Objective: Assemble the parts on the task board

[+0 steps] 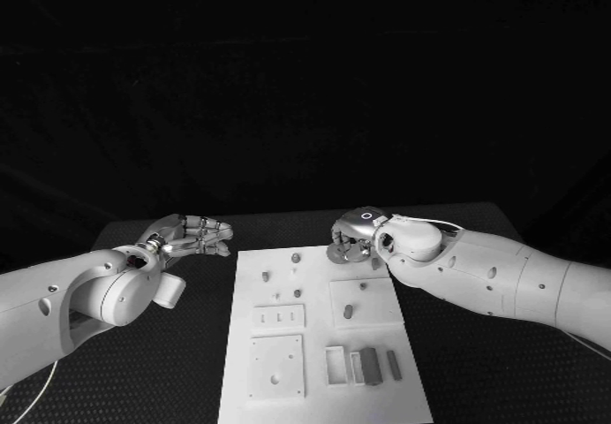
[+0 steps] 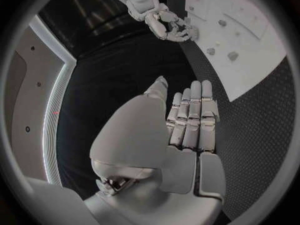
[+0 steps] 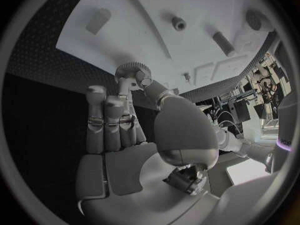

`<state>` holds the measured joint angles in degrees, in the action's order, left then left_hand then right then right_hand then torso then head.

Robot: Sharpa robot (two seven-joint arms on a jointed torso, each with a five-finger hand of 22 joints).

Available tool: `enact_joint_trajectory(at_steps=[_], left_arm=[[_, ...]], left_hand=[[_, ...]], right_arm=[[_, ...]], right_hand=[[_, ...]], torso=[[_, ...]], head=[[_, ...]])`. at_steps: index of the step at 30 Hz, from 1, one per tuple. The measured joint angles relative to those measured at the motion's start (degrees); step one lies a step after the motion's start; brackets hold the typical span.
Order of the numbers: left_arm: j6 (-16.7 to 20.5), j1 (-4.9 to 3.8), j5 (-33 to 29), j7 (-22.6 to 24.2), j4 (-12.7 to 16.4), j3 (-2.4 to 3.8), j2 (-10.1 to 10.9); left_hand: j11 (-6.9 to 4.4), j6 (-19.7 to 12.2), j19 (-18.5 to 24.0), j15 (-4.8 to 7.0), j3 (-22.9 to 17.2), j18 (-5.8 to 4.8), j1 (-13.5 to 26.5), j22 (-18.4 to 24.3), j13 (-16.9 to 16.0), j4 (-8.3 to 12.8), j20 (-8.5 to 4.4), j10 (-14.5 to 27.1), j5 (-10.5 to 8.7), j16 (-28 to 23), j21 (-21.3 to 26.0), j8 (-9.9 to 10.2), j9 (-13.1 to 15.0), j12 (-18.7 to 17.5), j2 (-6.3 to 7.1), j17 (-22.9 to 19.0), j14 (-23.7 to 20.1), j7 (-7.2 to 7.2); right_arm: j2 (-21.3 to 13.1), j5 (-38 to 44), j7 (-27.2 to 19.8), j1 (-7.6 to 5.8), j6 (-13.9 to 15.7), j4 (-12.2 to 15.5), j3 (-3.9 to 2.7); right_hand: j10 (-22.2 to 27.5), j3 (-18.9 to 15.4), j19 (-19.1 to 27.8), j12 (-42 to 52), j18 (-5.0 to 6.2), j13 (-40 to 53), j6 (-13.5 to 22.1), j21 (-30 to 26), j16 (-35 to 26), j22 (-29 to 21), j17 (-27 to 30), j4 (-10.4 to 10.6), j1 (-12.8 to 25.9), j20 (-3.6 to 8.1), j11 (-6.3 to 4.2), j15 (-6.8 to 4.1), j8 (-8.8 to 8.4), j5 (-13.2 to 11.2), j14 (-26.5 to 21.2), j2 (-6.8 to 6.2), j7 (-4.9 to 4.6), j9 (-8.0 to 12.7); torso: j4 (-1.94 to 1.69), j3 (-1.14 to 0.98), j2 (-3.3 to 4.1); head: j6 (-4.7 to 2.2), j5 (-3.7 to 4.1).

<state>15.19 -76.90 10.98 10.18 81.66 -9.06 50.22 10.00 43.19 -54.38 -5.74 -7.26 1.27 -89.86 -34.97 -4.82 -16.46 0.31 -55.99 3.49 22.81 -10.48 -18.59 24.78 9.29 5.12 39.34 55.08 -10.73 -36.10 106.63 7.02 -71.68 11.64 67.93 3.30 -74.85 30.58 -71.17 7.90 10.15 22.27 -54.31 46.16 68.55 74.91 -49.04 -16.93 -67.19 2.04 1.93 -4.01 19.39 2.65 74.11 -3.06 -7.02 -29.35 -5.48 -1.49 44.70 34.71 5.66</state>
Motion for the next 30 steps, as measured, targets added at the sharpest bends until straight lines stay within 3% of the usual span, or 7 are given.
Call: enact_joint_trajectory(at_steps=[5,17,30], left_arm=[[0.0,0.0,0.0,0.0,0.0,0.02,0.0],[0.0,0.0,0.0,0.0,0.0,0.01,0.3],[0.0,0.0,0.0,0.0,0.0,0.01,0.0]], left_hand=[[0.0,0.0,0.0,0.0,0.0,0.0,0.0,0.0,0.0,0.0,0.0,0.0,0.0,0.0,0.0,0.0,0.0,0.0,0.0,0.0,0.0,0.0],[0.0,0.0,0.0,0.0,0.0,0.0,0.0,0.0,0.1,0.0,0.0,0.0,0.0,0.0,0.0,0.0,0.0,0.0,0.0,0.1,0.0,0.0],[0.0,0.0,0.0,0.0,-0.2,0.0,0.0,0.0,0.0,-0.2,0.0,0.0,0.0,-0.2,0.0,0.0,0.0,0.0,0.0,0.2,0.0,0.0]], right_arm=[[-0.6,1.1,1.0,-0.6,0.6,2.6,-0.34],[-0.1,1.6,1.8,-0.58,0.3,1.4,-0.32],[2.4,1.6,1.9,-0.54,0.2,4.1,-0.32]], right_hand=[[0.0,-0.1,0.0,0.2,0.0,0.1,0.0,0.0,0.0,0.0,0.0,-0.1,0.0,0.0,0.0,-0.15,0.0,0.0,0.2,0.04,0.0,0.0],[0.0,-0.3,-0.1,0.2,0.02,0.1,0.0,0.0,0.2,0.0,0.0,0.0,0.1,-0.1,0.0,-0.19,0.0,0.0,0.2,0.06,0.01,0.0],[0.0,-0.5,-0.1,0.2,0.02,0.1,0.0,0.2,0.2,0.0,0.0,-0.1,0.1,-0.11,0.0,-0.18,0.0,-0.2,0.2,0.05,0.01,0.0]], torso=[[0.02,0.01,-0.01],[-0.13,0.06,0.01],[-0.21,0.0,0.04]], head=[[-0.25,-0.12],[-0.44,0.04],[-0.34,-0.23]])
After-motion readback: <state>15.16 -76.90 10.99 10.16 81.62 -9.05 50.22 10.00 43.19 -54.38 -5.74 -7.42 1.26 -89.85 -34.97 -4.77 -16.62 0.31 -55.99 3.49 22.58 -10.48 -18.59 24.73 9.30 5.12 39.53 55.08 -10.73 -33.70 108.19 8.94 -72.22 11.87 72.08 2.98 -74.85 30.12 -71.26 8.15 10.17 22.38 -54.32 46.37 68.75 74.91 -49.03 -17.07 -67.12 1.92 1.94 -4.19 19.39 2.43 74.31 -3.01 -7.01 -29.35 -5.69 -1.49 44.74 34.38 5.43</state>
